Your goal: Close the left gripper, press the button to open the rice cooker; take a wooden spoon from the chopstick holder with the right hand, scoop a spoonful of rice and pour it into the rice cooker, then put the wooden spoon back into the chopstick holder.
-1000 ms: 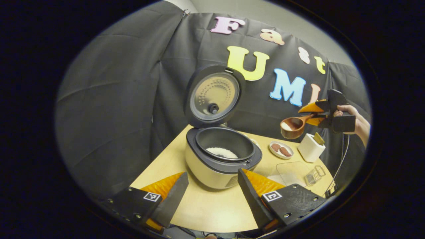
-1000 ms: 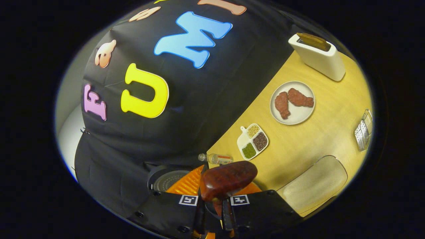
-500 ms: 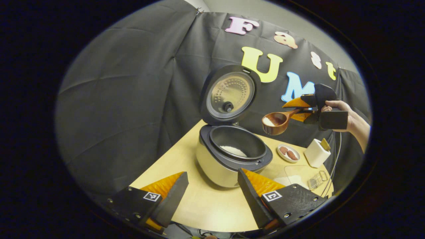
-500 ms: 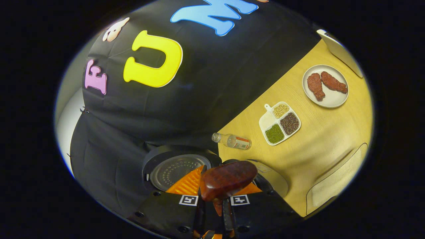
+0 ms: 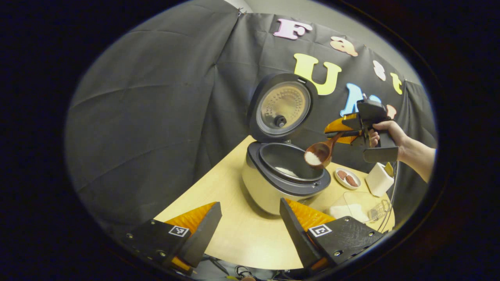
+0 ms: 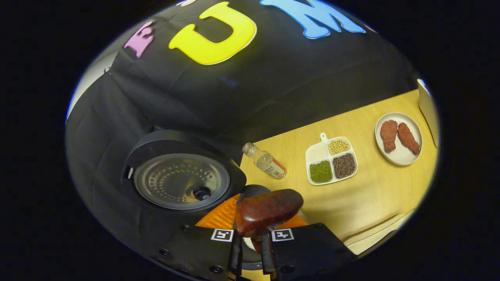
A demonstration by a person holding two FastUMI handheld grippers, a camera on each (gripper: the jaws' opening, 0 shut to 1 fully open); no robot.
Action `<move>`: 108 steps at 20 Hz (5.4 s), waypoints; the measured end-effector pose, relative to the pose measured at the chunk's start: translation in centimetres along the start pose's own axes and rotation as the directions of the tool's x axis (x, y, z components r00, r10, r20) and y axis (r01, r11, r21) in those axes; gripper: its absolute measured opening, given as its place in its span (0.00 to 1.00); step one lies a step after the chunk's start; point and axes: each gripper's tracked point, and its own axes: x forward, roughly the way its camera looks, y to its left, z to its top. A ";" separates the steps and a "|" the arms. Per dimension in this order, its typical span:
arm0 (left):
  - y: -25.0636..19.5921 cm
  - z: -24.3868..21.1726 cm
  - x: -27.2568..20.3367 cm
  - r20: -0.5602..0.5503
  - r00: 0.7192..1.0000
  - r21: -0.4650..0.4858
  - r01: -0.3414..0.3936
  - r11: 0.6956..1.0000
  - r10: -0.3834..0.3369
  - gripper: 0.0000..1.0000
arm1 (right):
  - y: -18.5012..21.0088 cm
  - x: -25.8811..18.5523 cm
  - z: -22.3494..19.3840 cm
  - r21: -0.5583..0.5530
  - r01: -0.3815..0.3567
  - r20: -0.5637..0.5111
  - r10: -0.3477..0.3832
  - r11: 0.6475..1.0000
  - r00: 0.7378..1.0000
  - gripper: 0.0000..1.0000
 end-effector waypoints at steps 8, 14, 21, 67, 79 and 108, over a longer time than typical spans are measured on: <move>-0.5 0.4 -0.3 0.011 1.000 0.020 0.008 1.000 -0.008 0.93 | 2.5 1.0 -0.6 -0.215 -0.003 0.004 0.004 0.977 1.000 0.21; -0.6 0.2 -0.8 0.014 1.000 0.023 0.009 1.000 -0.009 0.95 | 5.0 1.2 -0.8 -0.363 -0.037 0.030 0.051 0.931 0.998 0.21; -0.1 -0.3 -1.3 0.011 1.000 0.020 -0.007 1.000 0.006 0.93 | 7.2 1.6 -1.0 -0.550 -0.037 0.047 0.075 0.834 0.996 0.21; -21.6 6.5 1.5 0.072 0.971 0.134 0.216 0.967 -0.227 0.93 | -16.7 -28.8 7.3 -0.441 0.401 0.527 -0.129 0.803 0.840 0.21; -25.1 9.5 -1.5 0.172 0.981 0.118 0.074 0.990 -0.094 0.95 | -35.3 -32.5 2.0 -0.002 0.400 0.362 -0.372 0.917 0.855 0.21; -20.0 21.7 -5.4 0.312 0.939 0.111 -0.184 0.977 0.142 0.93 | -39.7 -38.7 -0.9 -0.035 0.532 0.413 -0.473 0.846 0.778 0.98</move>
